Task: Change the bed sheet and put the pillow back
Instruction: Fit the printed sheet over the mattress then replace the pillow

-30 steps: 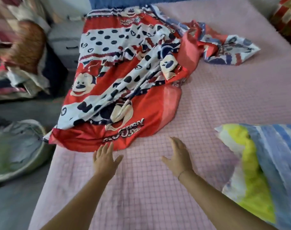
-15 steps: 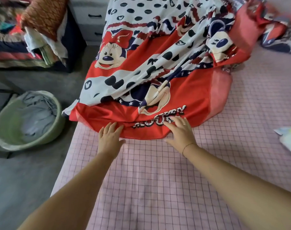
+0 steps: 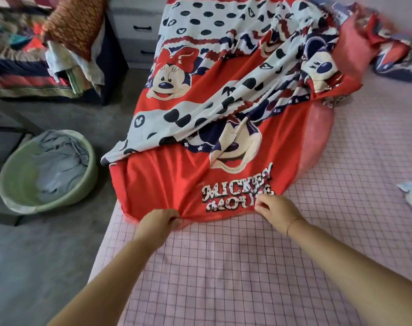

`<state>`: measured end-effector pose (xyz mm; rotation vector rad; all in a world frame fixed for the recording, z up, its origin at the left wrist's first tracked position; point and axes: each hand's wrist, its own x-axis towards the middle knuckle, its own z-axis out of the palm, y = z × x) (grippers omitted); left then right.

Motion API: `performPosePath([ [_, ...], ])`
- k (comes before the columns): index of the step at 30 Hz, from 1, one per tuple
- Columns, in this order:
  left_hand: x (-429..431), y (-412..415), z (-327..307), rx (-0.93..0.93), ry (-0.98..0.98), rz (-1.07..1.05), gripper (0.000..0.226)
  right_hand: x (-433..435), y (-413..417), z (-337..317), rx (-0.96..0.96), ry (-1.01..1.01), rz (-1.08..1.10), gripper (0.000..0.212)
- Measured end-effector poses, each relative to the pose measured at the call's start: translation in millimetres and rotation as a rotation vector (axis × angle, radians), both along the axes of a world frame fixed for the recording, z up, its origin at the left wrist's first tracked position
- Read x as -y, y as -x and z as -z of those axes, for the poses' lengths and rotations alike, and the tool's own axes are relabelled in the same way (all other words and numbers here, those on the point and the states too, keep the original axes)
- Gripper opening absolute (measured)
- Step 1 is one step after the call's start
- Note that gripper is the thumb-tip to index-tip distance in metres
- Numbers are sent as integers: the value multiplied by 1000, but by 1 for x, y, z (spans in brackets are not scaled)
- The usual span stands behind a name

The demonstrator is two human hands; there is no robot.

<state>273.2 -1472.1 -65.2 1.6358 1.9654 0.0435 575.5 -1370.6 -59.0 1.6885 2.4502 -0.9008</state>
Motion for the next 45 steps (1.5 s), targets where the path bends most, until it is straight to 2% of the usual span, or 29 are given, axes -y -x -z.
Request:
performPosePath([
  [5,35,-11,-13,87,198,81,23,60,-25,-20,117,108,-52,12],
  [9,70,-26,-17,138,294,134,13,111,-46,-18,114,146,-27,29],
  [11,92,-33,-16,181,289,138,13,137,-56,-18,91,129,3,32],
  [17,163,-59,-23,257,248,119,35,224,-81,-30,106,108,88,32],
  [24,218,-57,-30,330,261,106,12,294,-77,-41,97,113,205,33],
  [32,244,-37,-23,369,191,91,21,322,-56,-39,130,89,370,24],
  [35,234,-12,-18,257,-58,24,26,326,-32,-36,67,20,477,14],
  [37,220,13,-11,117,-279,-56,37,323,-6,-31,3,-86,511,28],
  [39,203,39,-7,-13,-376,-216,56,317,27,-27,-39,-144,527,53],
  [42,176,73,-4,-41,-305,-500,85,303,85,-14,-54,-222,565,84],
  [45,155,92,4,163,-169,-697,89,293,135,-2,-3,-151,701,87],
])
